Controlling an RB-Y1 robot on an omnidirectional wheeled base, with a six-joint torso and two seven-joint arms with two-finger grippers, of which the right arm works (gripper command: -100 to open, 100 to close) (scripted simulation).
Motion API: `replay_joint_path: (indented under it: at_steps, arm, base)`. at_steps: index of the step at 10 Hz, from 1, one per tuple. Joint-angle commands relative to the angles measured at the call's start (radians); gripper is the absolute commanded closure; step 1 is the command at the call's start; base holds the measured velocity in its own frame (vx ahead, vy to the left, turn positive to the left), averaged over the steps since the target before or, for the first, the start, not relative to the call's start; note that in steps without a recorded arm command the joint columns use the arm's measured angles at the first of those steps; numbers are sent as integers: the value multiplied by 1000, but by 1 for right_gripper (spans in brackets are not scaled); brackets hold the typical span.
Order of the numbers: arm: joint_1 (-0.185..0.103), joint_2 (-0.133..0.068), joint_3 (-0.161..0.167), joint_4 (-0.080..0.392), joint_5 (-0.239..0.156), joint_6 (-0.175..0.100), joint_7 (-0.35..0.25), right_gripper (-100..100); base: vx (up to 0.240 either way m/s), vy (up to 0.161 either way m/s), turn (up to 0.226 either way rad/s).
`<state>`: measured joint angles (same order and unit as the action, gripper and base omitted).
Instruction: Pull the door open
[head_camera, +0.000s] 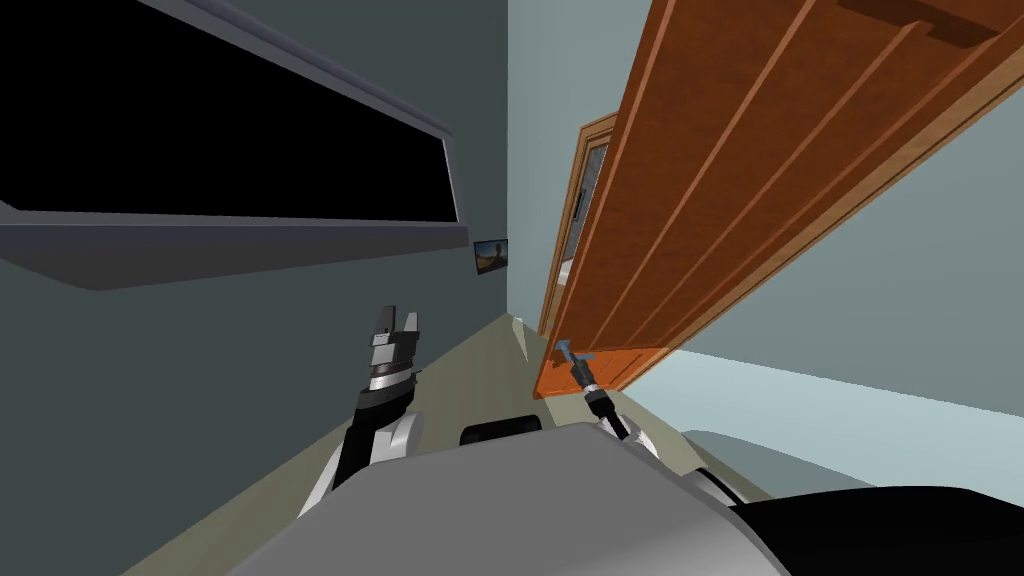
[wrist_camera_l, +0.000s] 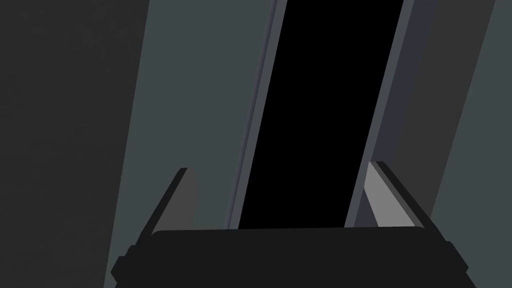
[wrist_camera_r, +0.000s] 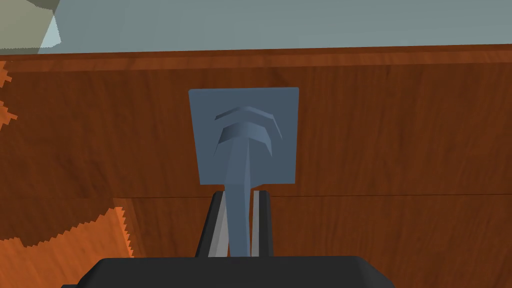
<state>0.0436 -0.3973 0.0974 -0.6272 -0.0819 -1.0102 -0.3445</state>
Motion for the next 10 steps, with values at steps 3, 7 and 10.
replay_joint_path:
  at_steps: [3, 7, 10]
  arm:
    - [41, -25, 9, 7, -3, -42, -27, 100]
    - [73, -65, 10, 45, -11, -114, -63, 100]
    - [86, -71, 18, 64, -10, -150, -73, 100]
  base:
    - [-167, -39, 142]
    - [-169, -68, 216]
    - [-137, -38, 123]
